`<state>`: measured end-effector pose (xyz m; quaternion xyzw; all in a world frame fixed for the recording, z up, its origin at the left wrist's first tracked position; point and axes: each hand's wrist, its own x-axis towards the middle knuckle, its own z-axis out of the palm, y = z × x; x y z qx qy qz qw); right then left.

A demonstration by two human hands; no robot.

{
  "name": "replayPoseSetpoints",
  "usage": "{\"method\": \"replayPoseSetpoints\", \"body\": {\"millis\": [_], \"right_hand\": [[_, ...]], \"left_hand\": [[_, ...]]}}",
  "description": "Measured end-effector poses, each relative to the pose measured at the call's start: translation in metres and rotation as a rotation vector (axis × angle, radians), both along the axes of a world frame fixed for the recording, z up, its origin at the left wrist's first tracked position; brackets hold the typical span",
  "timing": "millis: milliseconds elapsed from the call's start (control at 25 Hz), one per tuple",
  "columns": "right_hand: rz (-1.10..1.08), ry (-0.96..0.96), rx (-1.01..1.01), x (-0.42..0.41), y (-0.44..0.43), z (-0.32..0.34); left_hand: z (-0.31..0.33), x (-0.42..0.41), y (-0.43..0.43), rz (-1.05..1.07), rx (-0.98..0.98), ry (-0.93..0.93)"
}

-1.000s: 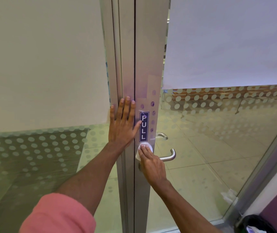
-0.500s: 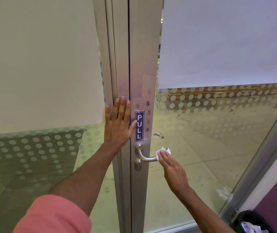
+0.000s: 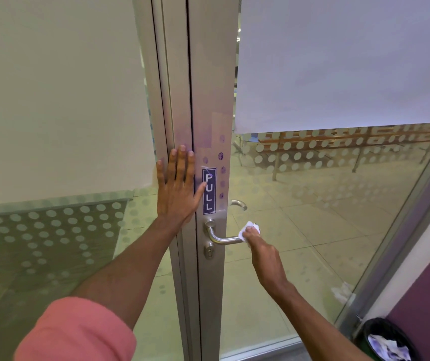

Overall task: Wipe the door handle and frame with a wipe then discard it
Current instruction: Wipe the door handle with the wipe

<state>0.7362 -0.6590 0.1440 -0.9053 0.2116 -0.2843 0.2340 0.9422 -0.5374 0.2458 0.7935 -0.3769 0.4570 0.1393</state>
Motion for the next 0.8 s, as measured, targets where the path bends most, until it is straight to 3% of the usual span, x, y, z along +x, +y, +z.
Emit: {"method": "replayPoseSetpoints", "body": {"millis": [160,280,400,480,600,800], "right_hand": [[0.157,0.066,0.144,-0.006,0.022,-0.012],[0.138,-0.088,0.343,-0.012,0.050,-0.023],[0.168,-0.136,0.179,-0.021,0.066,-0.038],[0.154,-0.145,0.137,-0.021,0.072,-0.046],[0.159,-0.245,0.276,-0.024,0.079,-0.048],[-0.028,-0.399,0.562,-0.027,0.062,-0.035]], "left_hand": [[-0.020,-0.064,-0.004,-0.085,-0.267,0.313],[-0.073,-0.125,0.008,-0.152,-0.625,0.790],[-0.113,-0.162,0.023,-0.272,-0.823,1.362],[-0.121,-0.169,0.027,-0.389,-0.893,1.606],[-0.118,-0.168,0.034,-0.476,-0.810,1.656],[-0.104,-0.146,0.045,-0.489,-0.438,1.580]]}}
